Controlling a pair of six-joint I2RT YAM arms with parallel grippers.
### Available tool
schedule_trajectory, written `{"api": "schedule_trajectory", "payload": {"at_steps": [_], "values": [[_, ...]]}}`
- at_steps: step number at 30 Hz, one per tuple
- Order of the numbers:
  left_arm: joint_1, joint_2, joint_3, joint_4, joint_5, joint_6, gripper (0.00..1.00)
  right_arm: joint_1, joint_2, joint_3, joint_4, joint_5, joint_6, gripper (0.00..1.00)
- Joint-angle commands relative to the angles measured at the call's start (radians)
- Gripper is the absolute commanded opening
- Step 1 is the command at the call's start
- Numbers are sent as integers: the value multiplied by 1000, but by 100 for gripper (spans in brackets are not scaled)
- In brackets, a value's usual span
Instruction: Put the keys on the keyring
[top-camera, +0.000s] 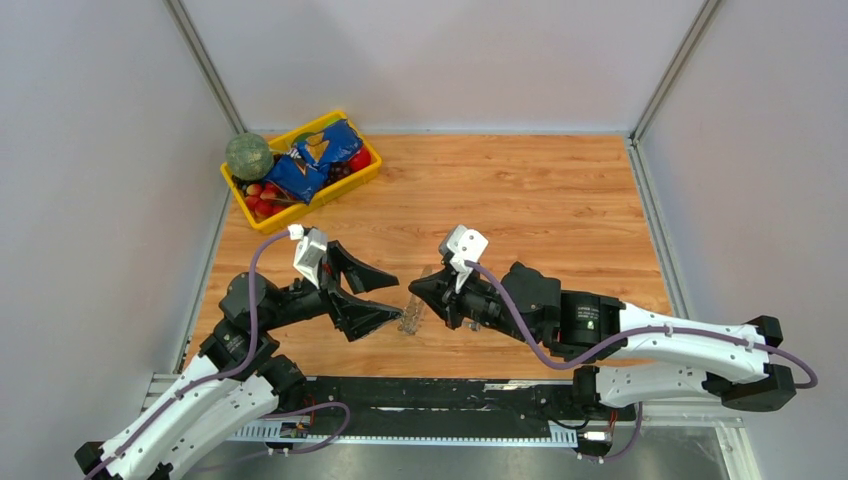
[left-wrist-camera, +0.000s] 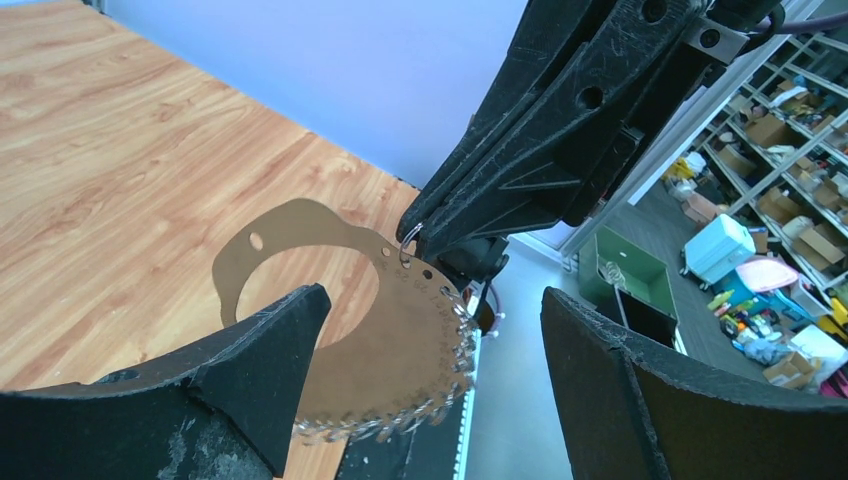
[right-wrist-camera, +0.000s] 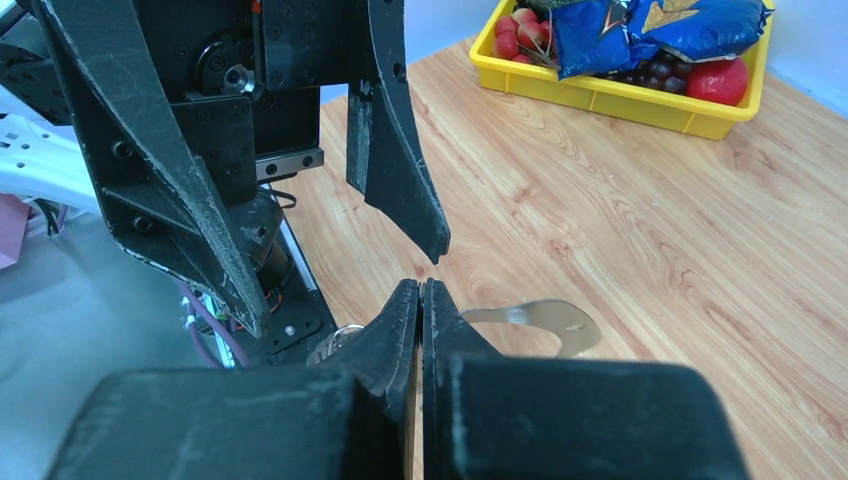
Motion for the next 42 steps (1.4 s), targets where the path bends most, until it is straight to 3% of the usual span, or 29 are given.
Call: {"api": "schedule_trajectory", "payload": {"at_steps": [1, 6, 13, 21, 42], "values": [[-4, 13, 4, 47, -8, 9, 89, 5, 7, 61, 66, 23, -19, 0], [-4, 17, -8, 77, -17, 24, 87, 6, -3, 65, 77, -8, -22, 0], [-4, -5, -43, 186, 14, -4, 65, 5, -27, 71, 110, -71, -27, 0], [-4, -25, -60, 277, 46, -35, 51, 5, -38, 78, 155, -97, -22, 0], [-4, -41, -79, 415, 40, -72, 49, 5, -21, 50, 284, -147, 17, 0]]}}
